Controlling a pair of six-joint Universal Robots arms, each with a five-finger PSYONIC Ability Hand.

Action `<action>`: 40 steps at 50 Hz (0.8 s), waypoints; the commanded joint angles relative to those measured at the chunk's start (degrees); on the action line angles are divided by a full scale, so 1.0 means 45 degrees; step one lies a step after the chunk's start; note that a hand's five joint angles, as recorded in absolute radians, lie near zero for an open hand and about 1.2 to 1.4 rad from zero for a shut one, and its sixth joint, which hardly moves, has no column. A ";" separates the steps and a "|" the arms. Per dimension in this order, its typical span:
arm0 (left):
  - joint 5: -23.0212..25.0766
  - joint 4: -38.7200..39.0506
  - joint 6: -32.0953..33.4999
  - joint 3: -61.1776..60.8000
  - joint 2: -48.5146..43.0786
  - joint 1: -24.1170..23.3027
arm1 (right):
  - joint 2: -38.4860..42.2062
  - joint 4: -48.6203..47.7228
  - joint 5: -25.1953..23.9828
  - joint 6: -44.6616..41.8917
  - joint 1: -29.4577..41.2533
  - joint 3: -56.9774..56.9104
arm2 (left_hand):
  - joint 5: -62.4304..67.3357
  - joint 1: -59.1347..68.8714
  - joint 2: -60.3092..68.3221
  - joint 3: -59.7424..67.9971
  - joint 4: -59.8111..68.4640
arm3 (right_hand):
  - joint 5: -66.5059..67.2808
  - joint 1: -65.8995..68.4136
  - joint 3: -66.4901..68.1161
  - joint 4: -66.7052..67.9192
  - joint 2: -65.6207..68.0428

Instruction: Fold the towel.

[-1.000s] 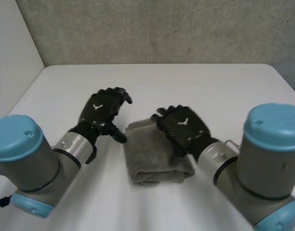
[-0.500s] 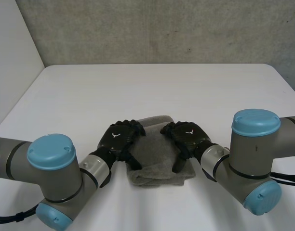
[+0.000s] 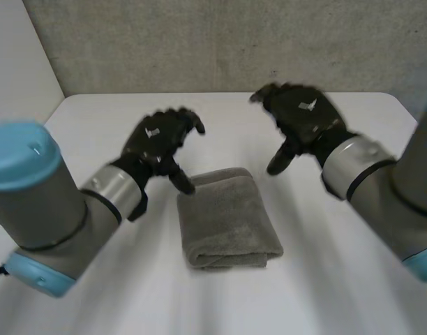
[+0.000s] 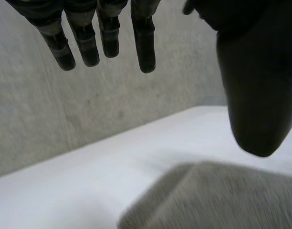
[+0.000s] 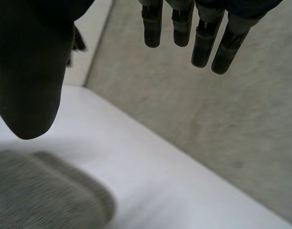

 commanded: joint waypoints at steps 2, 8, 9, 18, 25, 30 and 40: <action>-0.1439 -0.2313 -0.0064 0.1908 0.1406 0.0449 | -0.0816 0.1469 0.1940 0.0041 -0.0699 -0.1240 | -0.0408 -0.0694 -0.0615 -0.0658 -0.0740 | -0.0774 -0.0773 -0.0961 -0.1096 -0.0924; -0.3102 -0.2999 -0.0045 0.2496 0.1857 0.0861 | -0.1090 0.1567 0.2665 0.0022 -0.0971 -0.1417 | -0.0407 -0.0694 -0.0614 -0.0657 -0.0739 | -0.0774 -0.0773 -0.0961 -0.1096 -0.0924; -0.3104 -0.3000 -0.0045 0.2497 0.1858 0.0861 | -0.1090 0.1567 0.2666 0.0022 -0.0972 -0.1417 | -0.0408 -0.0694 -0.0615 -0.0657 -0.0740 | -0.0774 -0.0773 -0.0961 -0.1096 -0.0924; -0.3358 -0.3487 -0.0084 0.2613 0.1877 0.0920 | -0.1148 0.1743 0.2685 0.0022 -0.1090 -0.1456 | -0.0370 -0.0657 -0.0577 -0.0620 -0.0702 | -0.0774 -0.0773 -0.0961 -0.1096 -0.0924; -0.3339 -0.3761 -0.0142 0.2731 0.1936 0.0920 | -0.1129 0.1782 0.2724 0.0041 -0.1168 -0.1456 | -0.0408 -0.0694 -0.0615 -0.0657 -0.0740 | -0.0774 -0.0773 -0.0961 -0.1096 -0.0924; -0.3300 -0.3762 -0.0162 0.2731 0.2033 0.0920 | -0.1187 0.1782 0.2724 0.0041 -0.1265 -0.1456 | -0.0445 -0.0731 -0.0652 -0.0694 -0.0777 | -0.0774 -0.0773 -0.0961 -0.1096 -0.0924; -0.3125 -0.3548 -0.0240 0.2380 0.1917 0.0765 | -0.1188 0.1782 0.2608 0.0003 -0.1265 -0.1456 | -0.0519 -0.0806 -0.0726 -0.0769 -0.0852 | -0.0774 -0.0773 -0.0961 -0.1096 -0.0924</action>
